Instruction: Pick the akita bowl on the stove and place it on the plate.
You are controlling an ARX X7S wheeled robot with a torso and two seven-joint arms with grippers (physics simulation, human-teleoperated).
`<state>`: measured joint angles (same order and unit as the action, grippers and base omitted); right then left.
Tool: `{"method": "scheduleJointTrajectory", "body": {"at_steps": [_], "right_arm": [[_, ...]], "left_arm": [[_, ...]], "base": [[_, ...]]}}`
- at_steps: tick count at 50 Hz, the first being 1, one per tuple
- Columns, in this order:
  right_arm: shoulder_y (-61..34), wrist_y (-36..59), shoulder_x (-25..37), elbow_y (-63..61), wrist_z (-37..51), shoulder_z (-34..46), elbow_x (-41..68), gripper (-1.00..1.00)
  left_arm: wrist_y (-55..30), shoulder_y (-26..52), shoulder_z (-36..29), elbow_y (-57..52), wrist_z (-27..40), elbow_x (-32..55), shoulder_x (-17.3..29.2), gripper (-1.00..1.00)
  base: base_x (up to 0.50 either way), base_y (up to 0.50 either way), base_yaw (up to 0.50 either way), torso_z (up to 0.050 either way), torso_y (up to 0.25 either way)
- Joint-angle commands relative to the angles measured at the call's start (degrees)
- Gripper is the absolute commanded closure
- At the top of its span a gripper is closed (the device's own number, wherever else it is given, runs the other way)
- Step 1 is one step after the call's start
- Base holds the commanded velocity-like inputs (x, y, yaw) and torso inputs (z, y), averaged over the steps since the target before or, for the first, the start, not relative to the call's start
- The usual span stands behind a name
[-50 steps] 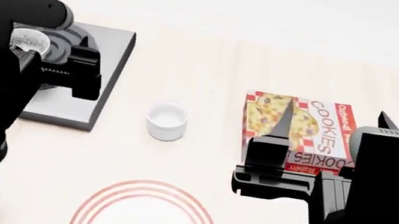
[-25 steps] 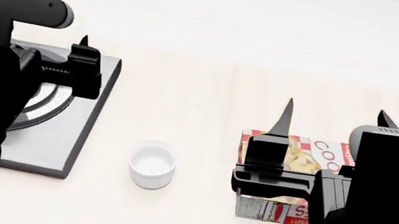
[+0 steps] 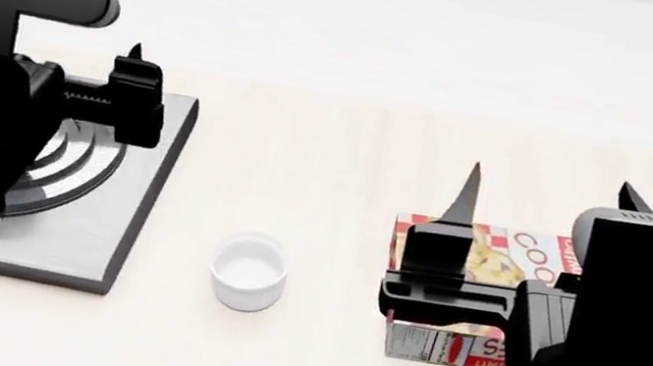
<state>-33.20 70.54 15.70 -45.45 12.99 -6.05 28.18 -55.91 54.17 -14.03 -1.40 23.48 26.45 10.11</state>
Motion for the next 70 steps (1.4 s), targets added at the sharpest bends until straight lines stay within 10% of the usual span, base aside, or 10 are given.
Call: {"method": "scheduleJointTrajectory", "body": {"at_steps": [1,21,70], "right_arm": [[-0.1,0.11,-1.04,0.05,-0.66,-1.28,-0.74,-1.0],[0.03,-0.78,-0.7,0.62,-0.26,-1.26,-0.3,-1.0],[0.04,-1.07,0.04,0.67,0.94,-1.22,1.54,-1.0]], "left_arm": [[-4.6,11.62,0.29,6.51,-2.13,-0.79,-0.72,-1.0],[18.15,45.23,-1.76,75.38,-10.89,-8.29,-7.15,-1.0],[25.96,40.72,-0.86,72.48,-16.79,-10.75,-6.94,-1.0]], "base": [[0.0,0.0,0.0,0.0,0.0],[0.0,0.0,0.0,0.0,0.0],[0.0,0.0,0.0,0.0,-0.057]]}}
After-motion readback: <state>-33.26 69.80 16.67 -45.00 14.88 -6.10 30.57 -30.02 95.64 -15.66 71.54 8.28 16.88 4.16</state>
